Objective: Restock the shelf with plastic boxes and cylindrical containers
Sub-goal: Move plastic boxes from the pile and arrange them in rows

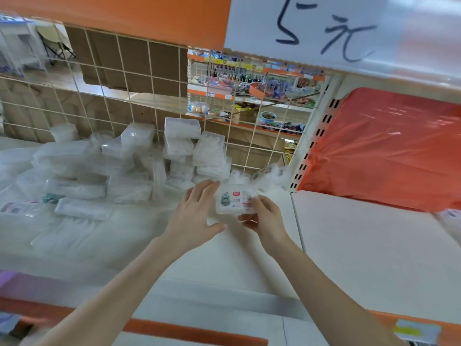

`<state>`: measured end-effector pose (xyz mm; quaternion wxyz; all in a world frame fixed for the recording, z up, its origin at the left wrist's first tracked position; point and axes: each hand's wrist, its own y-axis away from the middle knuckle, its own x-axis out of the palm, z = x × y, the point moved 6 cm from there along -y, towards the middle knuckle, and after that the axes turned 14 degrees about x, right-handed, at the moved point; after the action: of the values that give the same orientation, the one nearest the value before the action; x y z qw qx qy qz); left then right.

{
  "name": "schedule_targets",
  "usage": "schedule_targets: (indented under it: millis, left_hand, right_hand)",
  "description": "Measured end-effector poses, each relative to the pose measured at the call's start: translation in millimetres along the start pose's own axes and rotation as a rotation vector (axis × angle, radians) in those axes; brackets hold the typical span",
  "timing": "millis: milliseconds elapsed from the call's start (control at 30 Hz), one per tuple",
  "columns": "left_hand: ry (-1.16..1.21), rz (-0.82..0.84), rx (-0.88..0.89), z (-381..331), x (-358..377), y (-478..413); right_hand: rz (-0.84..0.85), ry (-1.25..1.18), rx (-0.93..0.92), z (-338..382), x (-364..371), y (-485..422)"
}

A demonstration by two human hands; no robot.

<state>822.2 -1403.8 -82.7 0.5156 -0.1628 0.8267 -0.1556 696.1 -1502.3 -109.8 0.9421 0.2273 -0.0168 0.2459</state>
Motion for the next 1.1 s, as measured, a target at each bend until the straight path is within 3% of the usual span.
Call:
schedule_targets:
  millis: [333, 400, 500, 600, 767, 900, 1100]
  left_hand:
    - [0.039, -0.036, 0.034, -6.0, -2.1, 7.5]
    - [0.033, -0.026, 0.029, -4.7, -4.2, 12.4]
    - [0.029, 0.005, 0.012, -0.8, -3.6, 19.8]
    - [0.079, 0.018, -0.016, 3.3, -2.7, 25.9]
    - [0.101, -0.064, -0.119, 20.5, -4.9, 43.0]
    - [-0.077, 0.009, -0.237, 43.2, -4.7, 51.9]
    - [-0.048, 0.077, -0.392, 60.1, 2.5, 53.4]
  right_hand:
    - [0.083, 0.178, 0.036, -1.2, 0.2, 15.8]
    - [0.069, 0.384, -0.116, 7.3, 0.7, 19.7]
    - [0.159, 0.943, -0.46, 17.3, 15.9, 33.2]
    - [0.207, 1.245, -0.565, 11.2, 27.3, 37.3]
    - [0.031, 1.278, -0.567, 4.6, 18.9, 32.9]
    - [-0.091, 1.25, -0.427, -11.3, -7.8, 26.2]
    - [-0.195, 1.216, -0.351, -26.8, -34.8, 31.5]
